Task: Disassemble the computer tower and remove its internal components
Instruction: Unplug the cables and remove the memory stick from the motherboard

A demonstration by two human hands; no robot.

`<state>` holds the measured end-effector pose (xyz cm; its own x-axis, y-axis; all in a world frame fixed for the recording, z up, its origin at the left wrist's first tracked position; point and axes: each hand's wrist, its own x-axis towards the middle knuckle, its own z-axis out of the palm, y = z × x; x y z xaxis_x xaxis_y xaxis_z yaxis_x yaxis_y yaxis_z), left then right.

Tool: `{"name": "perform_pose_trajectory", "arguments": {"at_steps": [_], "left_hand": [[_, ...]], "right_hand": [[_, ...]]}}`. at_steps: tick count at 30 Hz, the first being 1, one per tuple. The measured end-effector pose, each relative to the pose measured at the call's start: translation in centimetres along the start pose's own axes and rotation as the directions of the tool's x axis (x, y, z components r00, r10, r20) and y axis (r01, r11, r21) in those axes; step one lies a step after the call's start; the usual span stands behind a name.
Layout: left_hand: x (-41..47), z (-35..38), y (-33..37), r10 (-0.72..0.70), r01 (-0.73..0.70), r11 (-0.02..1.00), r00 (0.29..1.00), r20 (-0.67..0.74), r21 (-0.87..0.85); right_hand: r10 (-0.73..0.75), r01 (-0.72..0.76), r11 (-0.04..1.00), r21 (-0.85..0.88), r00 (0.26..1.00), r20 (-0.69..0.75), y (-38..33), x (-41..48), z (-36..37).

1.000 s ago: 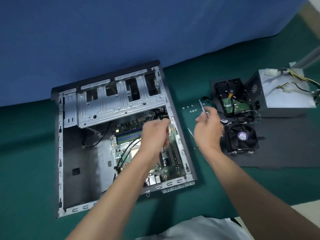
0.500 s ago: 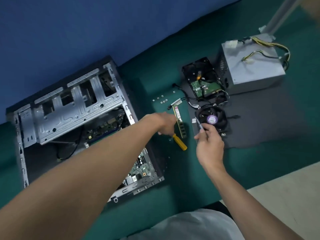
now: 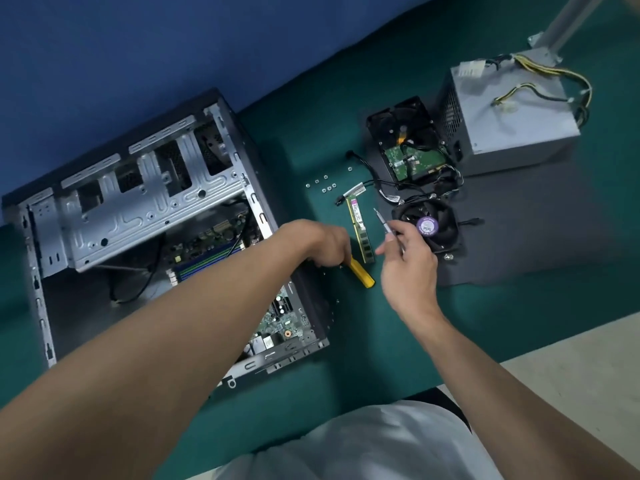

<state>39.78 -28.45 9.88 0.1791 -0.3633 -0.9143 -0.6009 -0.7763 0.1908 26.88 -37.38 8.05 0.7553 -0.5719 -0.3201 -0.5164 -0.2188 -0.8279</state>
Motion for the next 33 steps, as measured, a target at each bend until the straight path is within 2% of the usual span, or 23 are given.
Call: {"name": "perform_pose_trajectory", "arguments": {"at_steps": [3,5,7,9,10,12,14,15,18,20,21,24,27,29,33], "left_hand": [[-2.5,0.2,-0.3,-0.042,0.102,0.975,0.957,-0.286,0.196],[-4.4,1.1,-1.1,0.005,0.170,0.945,0.845,-0.534,0.279],[-6.2,3.0,-2.8,0.055,0.171,0.957,0.685,-0.727,0.234],[-8.2,6.3,-4.5,0.047,0.048,0.995,0.540,-0.841,0.086],[-9.3,8.2,-5.1,0.020,-0.025,1.000,0.498,-0.867,0.009],[-11.0,12.2,-6.2,-0.072,-0.076,0.989,0.508,-0.859,-0.128],[-12.1,16.1,-7.8,-0.209,-0.022,0.965,0.534,-0.819,-0.260],[-12.6,17.9,-8.8,-0.267,0.014,0.952,0.522,-0.810,-0.305],[-14.4,22.4,-11.8,-0.382,0.130,0.924,0.380,-0.843,-0.360],[-15.5,24.9,-13.6,-0.461,0.208,0.885,0.276,-0.843,-0.416],[-15.9,25.8,-14.5,-0.495,0.247,0.864,0.252,-0.832,-0.439],[-16.9,27.8,-16.5,-0.600,0.348,0.786,0.236,-0.764,-0.511],[-16.6,28.4,-17.5,-0.692,0.322,0.714,0.187,-0.697,-0.622],[-16.3,28.2,-17.6,-0.743,0.293,0.664,0.160,-0.650,-0.688],[-16.4,27.9,-17.4,-0.832,0.214,0.554,0.134,-0.538,-0.804]], "right_hand": [[-0.025,0.025,1.000,0.006,1.000,0.007,-0.7,-0.3,0.4],[-0.054,0.053,0.998,0.018,0.998,0.017,-1.5,-0.7,0.7],[-0.113,0.113,0.993,0.023,0.993,0.031,-2.6,-1.2,1.3],[-0.188,0.187,0.982,0.017,0.981,0.051,-4.0,-1.8,2.1],[-0.230,0.230,0.973,0.012,0.971,0.068,-4.9,-2.2,2.7],[-0.322,0.323,0.946,0.006,0.940,0.118,-6.7,-3.0,3.8],[-0.414,0.423,0.906,-0.012,0.890,0.191,-8.4,-3.9,5.2],[-0.456,0.473,0.881,-0.016,0.858,0.235,-9.2,-4.4,6.0],[-0.535,0.591,0.806,-0.017,0.742,0.405,-11.1,-5.9,8.6],[-0.504,0.612,0.790,-0.023,0.672,0.543,-11.6,-7.0,10.7],[-0.466,0.617,0.786,-0.044,0.637,0.614,-11.7,-7.5,11.8],[-0.336,0.730,0.668,-0.143,0.467,0.818,-11.7,-8.7,15.0],[-0.197,0.832,0.535,-0.150,0.295,0.935,-11.7,-9.6,17.5],[-0.150,0.870,0.473,-0.138,0.234,0.961,-11.7,-10.2,18.9],[-0.092,0.903,0.410,-0.128,0.181,0.979,-11.2,-11.1,21.0]]}}
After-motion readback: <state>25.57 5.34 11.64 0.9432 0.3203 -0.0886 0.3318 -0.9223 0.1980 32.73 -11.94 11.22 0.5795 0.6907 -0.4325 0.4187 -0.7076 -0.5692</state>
